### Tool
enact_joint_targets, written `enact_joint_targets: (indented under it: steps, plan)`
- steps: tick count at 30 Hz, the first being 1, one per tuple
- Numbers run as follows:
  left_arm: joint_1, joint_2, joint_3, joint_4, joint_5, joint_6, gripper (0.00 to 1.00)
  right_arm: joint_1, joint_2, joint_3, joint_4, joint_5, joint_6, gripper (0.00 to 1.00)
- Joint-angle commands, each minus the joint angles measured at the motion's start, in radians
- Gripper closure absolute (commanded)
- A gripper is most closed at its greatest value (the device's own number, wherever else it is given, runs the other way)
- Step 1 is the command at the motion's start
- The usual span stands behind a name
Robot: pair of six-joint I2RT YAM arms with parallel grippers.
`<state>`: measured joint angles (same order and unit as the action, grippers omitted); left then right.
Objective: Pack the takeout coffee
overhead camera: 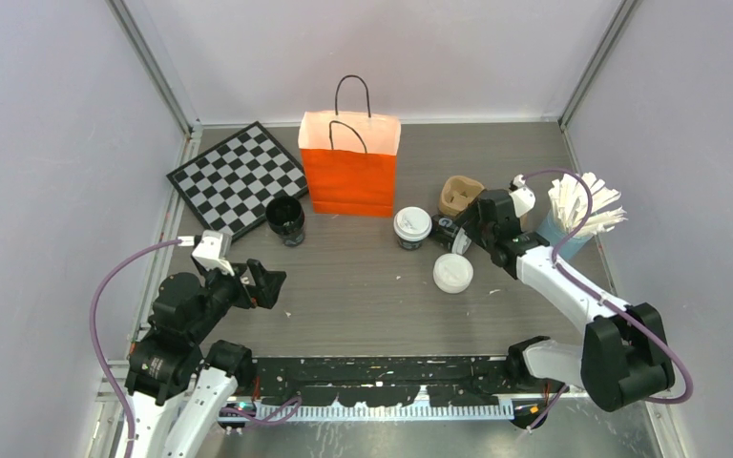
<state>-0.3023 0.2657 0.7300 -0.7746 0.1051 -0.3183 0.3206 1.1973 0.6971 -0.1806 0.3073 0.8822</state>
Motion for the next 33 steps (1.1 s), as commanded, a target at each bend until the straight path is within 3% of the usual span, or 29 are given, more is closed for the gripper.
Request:
enact_joint_targets:
  steps: [1,8,21,33]
  plan:
    - [0.006,-0.003,-0.009,0.052,0.032,0.024,0.00,-0.018,0.027,0.013,0.070,-0.017,0.038,0.38]
    - [0.006,-0.002,-0.012,0.055,0.042,0.026,0.00,-0.024,0.025,-0.007,0.066,0.011,0.057,0.35]
    - [0.006,-0.003,-0.012,0.054,0.038,0.024,0.00,-0.028,0.041,-0.046,0.091,-0.009,0.104,0.43]
    - [0.006,-0.002,-0.014,0.055,0.032,0.022,0.00,-0.029,-0.012,-0.040,0.052,0.021,-0.017,0.72]
